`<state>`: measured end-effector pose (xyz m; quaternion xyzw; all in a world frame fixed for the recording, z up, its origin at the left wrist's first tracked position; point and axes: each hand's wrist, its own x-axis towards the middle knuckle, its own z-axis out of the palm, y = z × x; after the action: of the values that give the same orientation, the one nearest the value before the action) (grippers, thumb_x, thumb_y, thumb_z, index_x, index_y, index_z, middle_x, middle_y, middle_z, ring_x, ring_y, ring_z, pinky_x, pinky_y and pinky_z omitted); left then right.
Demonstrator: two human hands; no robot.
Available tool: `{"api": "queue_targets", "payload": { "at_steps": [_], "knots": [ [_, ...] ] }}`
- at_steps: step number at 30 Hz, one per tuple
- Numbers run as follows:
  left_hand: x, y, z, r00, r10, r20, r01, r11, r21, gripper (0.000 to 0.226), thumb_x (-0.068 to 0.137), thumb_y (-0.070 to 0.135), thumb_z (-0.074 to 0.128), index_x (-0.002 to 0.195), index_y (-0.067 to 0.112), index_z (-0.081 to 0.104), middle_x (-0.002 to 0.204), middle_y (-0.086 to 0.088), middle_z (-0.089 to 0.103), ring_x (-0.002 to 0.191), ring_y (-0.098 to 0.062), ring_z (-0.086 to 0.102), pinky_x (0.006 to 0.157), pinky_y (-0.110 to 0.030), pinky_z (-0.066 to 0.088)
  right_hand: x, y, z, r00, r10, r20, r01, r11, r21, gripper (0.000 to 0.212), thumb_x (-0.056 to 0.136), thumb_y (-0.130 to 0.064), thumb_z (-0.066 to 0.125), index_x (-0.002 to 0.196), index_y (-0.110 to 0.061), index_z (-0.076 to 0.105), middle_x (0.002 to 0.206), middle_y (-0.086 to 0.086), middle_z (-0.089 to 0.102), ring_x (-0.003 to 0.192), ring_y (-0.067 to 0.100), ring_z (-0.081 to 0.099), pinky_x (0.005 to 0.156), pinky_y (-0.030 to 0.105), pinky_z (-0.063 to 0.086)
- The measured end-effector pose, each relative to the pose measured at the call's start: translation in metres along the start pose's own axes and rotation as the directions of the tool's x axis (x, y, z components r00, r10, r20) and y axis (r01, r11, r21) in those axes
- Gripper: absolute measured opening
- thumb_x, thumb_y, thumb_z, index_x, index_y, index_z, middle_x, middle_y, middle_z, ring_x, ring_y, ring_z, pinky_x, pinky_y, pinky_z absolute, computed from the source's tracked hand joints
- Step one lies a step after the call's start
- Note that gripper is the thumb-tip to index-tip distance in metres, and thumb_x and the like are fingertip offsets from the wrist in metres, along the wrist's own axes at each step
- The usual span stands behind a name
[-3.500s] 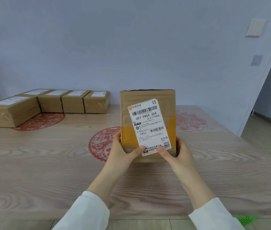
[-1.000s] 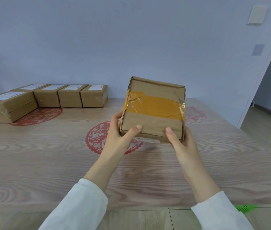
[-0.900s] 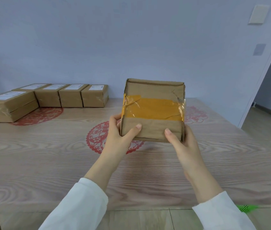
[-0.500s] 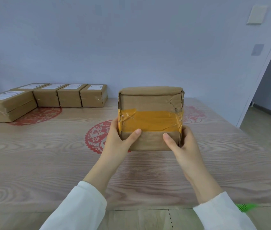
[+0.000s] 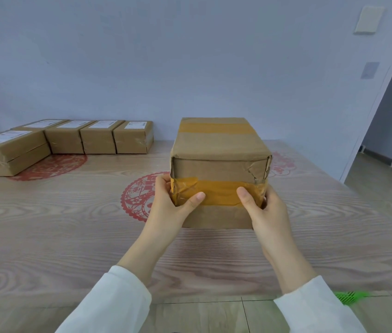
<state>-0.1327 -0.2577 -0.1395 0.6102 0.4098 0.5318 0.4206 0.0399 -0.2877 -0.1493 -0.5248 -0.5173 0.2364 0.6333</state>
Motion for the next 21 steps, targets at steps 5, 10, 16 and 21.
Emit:
{"api": "queue_targets", "payload": {
  "at_steps": [5,10,16,21],
  "knots": [
    [0.0017,0.0060,-0.0002,0.995,0.083,-0.060,-0.085,0.996,-0.025,0.056,0.076,0.032,0.068,0.122,0.031,0.035,0.110,0.018,0.053,0.083,0.022,0.054,0.068,-0.002,0.045,-0.0032,0.0000,0.0019,1.000,-0.013,0.023,0.012,1.000,0.017,0.014,0.083,-0.027,0.066,0.093,-0.025,0.056,0.090,-0.009,0.064,0.085,0.001,0.062,0.067,0.007,0.046],
    [0.0010,0.0013,-0.0005,0.997,0.081,0.004,-0.081,0.997,-0.017,0.038,0.075,0.035,0.067,0.103,0.034,0.042,0.103,0.015,0.057,0.082,0.016,0.057,0.073,-0.012,0.050,-0.0005,-0.0040,0.0001,1.000,-0.011,0.030,0.008,0.995,0.102,0.026,0.081,-0.024,0.070,0.095,-0.039,0.055,0.091,-0.023,0.064,0.081,-0.016,0.060,0.070,0.006,0.047],
    [0.0034,0.0043,-0.0004,0.998,0.046,-0.035,-0.047,0.999,-0.018,0.027,0.085,0.025,0.066,0.093,0.028,0.040,0.096,0.012,0.053,0.072,0.020,0.051,0.066,-0.009,0.047,-0.0012,-0.0015,0.0008,0.999,-0.033,0.028,0.032,0.998,0.050,0.029,0.079,-0.028,0.071,0.099,-0.041,0.054,0.104,-0.015,0.064,0.098,-0.002,0.060,0.079,0.018,0.046],
    [-0.0007,0.0064,-0.0011,0.998,0.059,0.003,-0.059,0.998,-0.015,0.029,0.081,0.030,0.066,0.093,0.025,0.040,0.092,0.011,0.054,0.072,0.017,0.052,0.072,-0.018,0.049,-0.0003,-0.0050,0.0018,1.000,-0.021,-0.010,0.022,0.997,0.070,0.027,0.079,-0.030,0.070,0.095,-0.041,0.052,0.098,-0.021,0.061,0.092,-0.007,0.057,0.081,0.021,0.046]
  ]
}}
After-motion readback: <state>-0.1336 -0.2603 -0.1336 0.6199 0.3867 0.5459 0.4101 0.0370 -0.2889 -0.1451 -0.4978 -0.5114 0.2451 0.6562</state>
